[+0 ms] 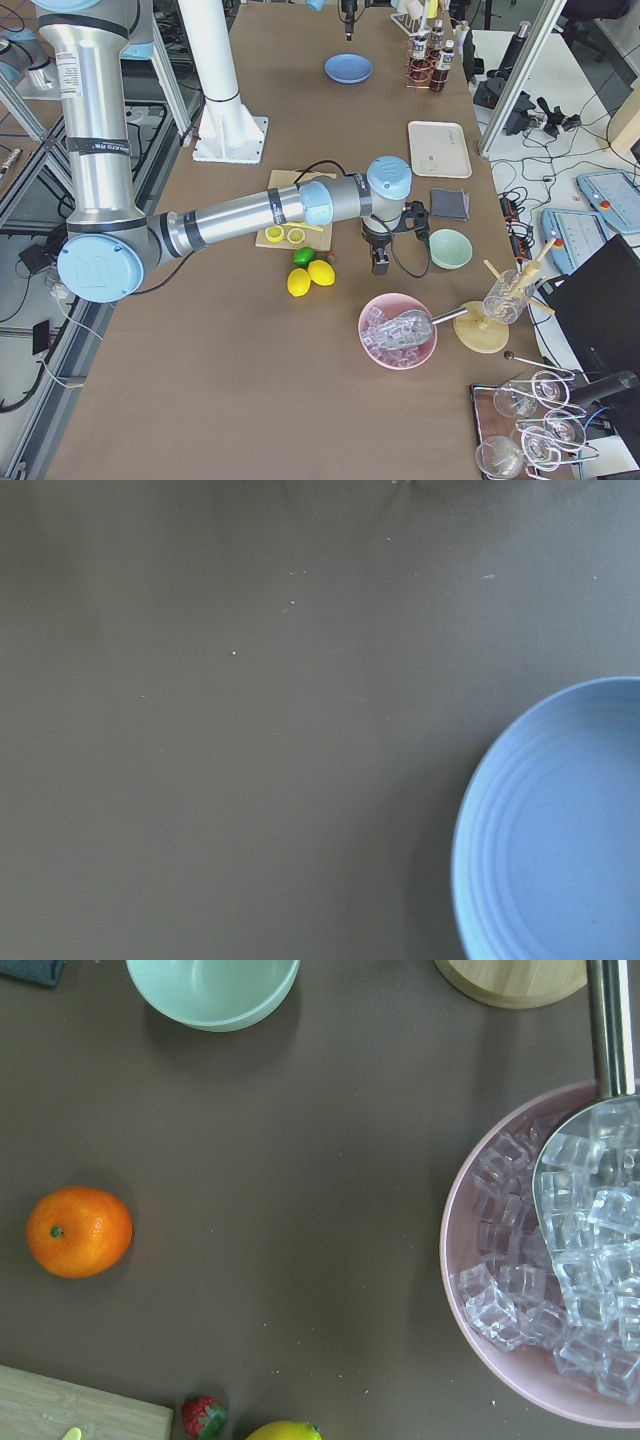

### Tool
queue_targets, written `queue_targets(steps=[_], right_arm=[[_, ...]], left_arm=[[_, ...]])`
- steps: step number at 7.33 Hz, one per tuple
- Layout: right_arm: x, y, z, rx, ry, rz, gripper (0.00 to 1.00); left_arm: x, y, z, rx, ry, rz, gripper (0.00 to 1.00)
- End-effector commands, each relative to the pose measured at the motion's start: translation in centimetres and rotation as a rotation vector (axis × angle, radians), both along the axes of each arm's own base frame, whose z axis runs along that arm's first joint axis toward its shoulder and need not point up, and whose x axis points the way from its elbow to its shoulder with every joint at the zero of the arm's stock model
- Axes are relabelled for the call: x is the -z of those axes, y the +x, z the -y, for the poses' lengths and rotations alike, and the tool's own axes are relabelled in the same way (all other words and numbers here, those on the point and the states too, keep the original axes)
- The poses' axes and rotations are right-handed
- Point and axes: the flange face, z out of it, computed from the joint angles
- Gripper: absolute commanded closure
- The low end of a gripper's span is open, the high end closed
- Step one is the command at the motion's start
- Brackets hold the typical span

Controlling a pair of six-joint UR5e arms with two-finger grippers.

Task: Pick orange to plate
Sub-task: 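Move the left gripper toward the blue plate while the right gripper moves toward the orange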

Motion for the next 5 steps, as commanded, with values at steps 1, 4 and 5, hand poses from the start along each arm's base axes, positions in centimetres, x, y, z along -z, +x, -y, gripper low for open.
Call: queue_targets(steps=[1, 4, 5], right_arm=[[0.4, -0.5, 0.1, 0.002, 0.000, 0.000, 0.00], [0.5, -1.0, 0.2, 0.002, -0.011, 0.001, 0.00], [0.5, -1.4, 0.2, 0.004, -0.015, 0.001, 0.00]], left_arm=[[-2.4, 3.5, 0.2, -0.027, 0.010, -0.004, 0.13], [-3.5, 4.0, 0.8, -0.025, 0.024, -0.026, 0.45], [-3.3, 4.1, 0.8, -0.022, 0.020, -0.031, 0.56]])
